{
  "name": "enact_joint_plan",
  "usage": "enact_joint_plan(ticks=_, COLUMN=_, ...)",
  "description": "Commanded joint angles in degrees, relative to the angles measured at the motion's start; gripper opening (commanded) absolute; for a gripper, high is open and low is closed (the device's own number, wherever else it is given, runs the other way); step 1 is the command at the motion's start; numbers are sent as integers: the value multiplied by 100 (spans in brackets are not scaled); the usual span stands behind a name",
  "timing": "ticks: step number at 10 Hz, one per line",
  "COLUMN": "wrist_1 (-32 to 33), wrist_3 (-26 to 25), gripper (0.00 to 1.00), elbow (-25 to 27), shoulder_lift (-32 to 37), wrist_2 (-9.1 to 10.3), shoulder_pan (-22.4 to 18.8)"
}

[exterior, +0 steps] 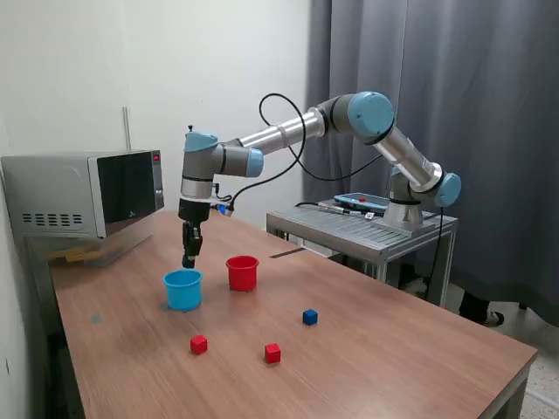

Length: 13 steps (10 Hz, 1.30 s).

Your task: Place red objects in the red bin, and blue objects in the blue bin.

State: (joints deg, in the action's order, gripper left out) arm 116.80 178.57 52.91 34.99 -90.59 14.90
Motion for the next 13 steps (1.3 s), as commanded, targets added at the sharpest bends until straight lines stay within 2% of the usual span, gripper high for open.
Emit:
enact_joint_plan(ticks=1, wrist_1=-52, wrist_3=99, gripper=0, elbow=-17, shoulder_lift=-36, wrist_2=7, shoulder_pan=-5)
enact_joint_plan(ticks=4, wrist_1=-79, wrist_3=229, gripper=0, elbow=-26, shoulder_lift=-71, wrist_2=15, shoulder_pan=-31)
enact_joint_plan(ticks=8, wrist_1=-70, wrist_3=512, gripper=0, elbow=-52, shoulder_lift=-71, wrist_2=182, shoulder_pan=-40)
enact_joint_plan(ticks=13, wrist_1=-44, wrist_3=521, gripper=0, elbow=-52, shoulder_lift=-89, wrist_2=182, shoulder_pan=-40)
